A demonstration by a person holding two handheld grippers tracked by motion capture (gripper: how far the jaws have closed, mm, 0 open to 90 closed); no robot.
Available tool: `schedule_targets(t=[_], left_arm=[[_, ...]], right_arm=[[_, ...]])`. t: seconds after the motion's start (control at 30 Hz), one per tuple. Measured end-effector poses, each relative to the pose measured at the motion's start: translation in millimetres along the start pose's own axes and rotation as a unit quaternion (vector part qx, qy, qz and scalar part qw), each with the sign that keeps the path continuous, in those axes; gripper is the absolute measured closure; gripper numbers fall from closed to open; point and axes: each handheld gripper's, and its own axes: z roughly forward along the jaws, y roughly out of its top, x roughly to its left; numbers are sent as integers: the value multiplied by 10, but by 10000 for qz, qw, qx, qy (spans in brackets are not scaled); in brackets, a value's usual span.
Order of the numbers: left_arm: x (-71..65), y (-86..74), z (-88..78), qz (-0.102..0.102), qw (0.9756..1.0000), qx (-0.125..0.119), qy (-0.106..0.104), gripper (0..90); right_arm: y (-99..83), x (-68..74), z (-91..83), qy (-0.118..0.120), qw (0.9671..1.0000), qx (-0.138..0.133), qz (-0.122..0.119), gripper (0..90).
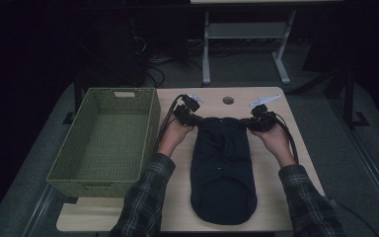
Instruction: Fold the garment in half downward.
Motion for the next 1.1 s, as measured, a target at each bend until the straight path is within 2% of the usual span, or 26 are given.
schedule_targets(t=[0.13, 0.27, 0.4, 0.47, 0.63, 0.73, 0.87, 1.03, 1.1], left_arm=[[-11, 62, -128, -9, 9999, -164, 53, 832], [-44, 138, -256, 8, 9996, -270, 115, 831], [-58, 204, -364, 16, 9991, -403, 143, 831], [-64, 250, -421, 82, 9987, -448, 216, 831], [-68, 354, -555, 153, 9969, -653, 416, 832], [-103, 396, -632, 187, 9954, -783, 520, 832], [-204, 348, -606, 312, 9954, -680, 596, 831], [-337, 199, -588, 387, 9956, -653, 549, 829], [-419, 140, -590, 496, 9947, -639, 635, 828]], right_arm=[[108, 38, -139, -47, 9997, -207, -109, 828], [195, 70, -234, -111, 9992, -235, -292, 827], [281, 77, -341, -141, 9988, -353, -323, 827], [326, 81, -387, -164, 9983, -423, -364, 828], [462, 93, -498, -254, 9972, -531, -467, 828], [532, 115, -598, -322, 9956, -725, -504, 828], [461, 174, -607, -353, 9947, -804, -537, 828], [251, 226, -566, -242, 9945, -879, -519, 826], [183, 251, -567, -175, 9946, -892, -506, 825]])
